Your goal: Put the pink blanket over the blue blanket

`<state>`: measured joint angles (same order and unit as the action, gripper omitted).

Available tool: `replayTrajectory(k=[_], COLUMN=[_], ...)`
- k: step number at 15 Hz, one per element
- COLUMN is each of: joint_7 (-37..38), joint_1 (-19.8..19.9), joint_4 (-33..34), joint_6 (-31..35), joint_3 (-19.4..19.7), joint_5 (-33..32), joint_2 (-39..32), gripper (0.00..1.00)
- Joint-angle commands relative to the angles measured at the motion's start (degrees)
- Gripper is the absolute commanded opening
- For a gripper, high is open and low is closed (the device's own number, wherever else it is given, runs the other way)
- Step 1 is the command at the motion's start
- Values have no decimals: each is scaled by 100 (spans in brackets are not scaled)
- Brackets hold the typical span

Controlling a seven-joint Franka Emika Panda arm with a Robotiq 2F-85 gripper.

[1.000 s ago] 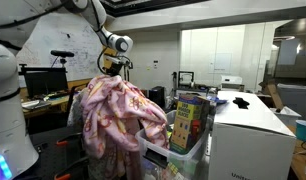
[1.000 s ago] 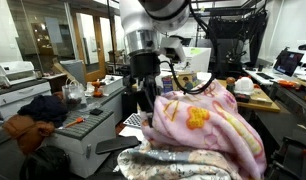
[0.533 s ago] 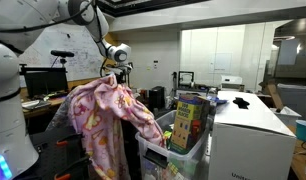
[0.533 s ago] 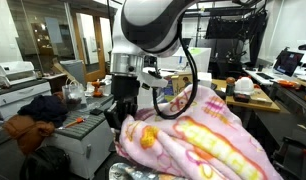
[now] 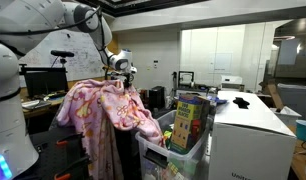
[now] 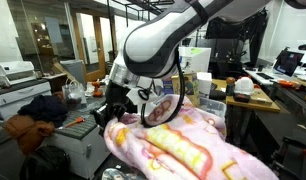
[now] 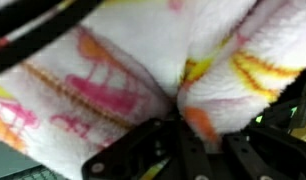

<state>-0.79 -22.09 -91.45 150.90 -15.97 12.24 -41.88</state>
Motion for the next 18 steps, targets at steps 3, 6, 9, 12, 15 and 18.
replayTrajectory(k=[3,6,9,12,15,18], joint_7=[-100,-131,-119,-149,-138,-114], joint_1=[96,171,290,449,602,717], joint_4=[-40,-232,-402,-440,-460,-470], joint_6=[1887,2295,2194,2053,1883,1957], joint_3=[-82,-73,-50,-59,-76,-65], joint_5=[-209,-497,-749,-910,-978,-976], joint_2=[-324,-325,-225,-141,-36,35], gripper=[36,45,67,88,100,100])
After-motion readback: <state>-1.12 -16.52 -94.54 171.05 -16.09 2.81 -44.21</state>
